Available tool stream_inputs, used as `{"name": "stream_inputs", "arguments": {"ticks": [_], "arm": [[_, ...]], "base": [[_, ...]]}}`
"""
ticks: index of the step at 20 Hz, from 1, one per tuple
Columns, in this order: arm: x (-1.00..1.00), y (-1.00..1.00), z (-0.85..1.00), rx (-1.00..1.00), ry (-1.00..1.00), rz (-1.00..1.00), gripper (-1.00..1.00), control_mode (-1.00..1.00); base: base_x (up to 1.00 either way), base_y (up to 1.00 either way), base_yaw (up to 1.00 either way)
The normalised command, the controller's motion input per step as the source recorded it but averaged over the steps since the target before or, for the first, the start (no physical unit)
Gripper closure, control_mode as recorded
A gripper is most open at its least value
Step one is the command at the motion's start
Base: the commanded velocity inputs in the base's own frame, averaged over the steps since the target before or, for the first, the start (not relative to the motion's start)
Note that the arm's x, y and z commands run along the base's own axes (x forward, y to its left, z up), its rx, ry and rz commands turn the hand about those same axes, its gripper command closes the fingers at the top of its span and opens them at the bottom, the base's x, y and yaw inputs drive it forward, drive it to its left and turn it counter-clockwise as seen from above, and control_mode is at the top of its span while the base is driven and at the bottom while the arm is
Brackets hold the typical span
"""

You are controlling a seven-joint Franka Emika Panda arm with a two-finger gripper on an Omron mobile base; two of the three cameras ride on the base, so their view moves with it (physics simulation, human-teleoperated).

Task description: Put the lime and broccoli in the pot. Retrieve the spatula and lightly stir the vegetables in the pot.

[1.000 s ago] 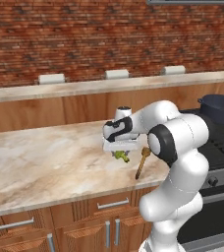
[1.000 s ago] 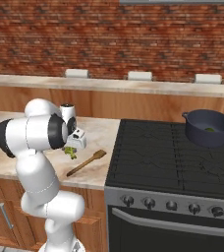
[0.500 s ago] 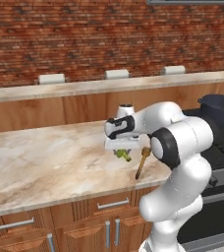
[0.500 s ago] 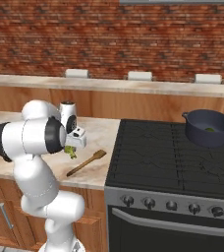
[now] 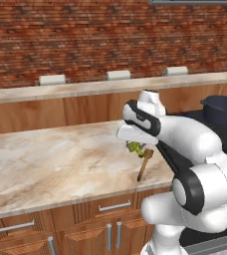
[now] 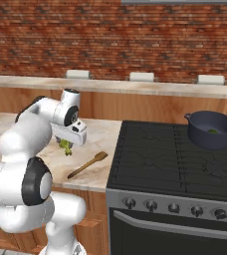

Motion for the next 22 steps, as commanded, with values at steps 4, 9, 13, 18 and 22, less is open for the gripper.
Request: {"name": "stream_inputs", "arguments": {"ticks": [4,9,13,18,22], "arm": [[-0.63,-0.34,0.94,-0.07,0.0,0.01,1.0,-1.0],[-0.6,-0.51,0.61,-0.14,0.02,0.03,1.0,-1.0],[-1.0,-0.29,0.47,-0.02,-0.05,0.08,1.0,-1.0],[-0.75,-0.06,0.41,0.0,-0.08,0.06,1.0,-1.0],[-0.1,0.0,0.02,0.0,0.0,0.01,1.0,-1.0]], "base": [[0.0,0.0,0.0],[0.0,0.0,0.0],[0.0,0.0,0.0],[0.0,0.0,0.0],[0.0,0.0,0.0]]}}
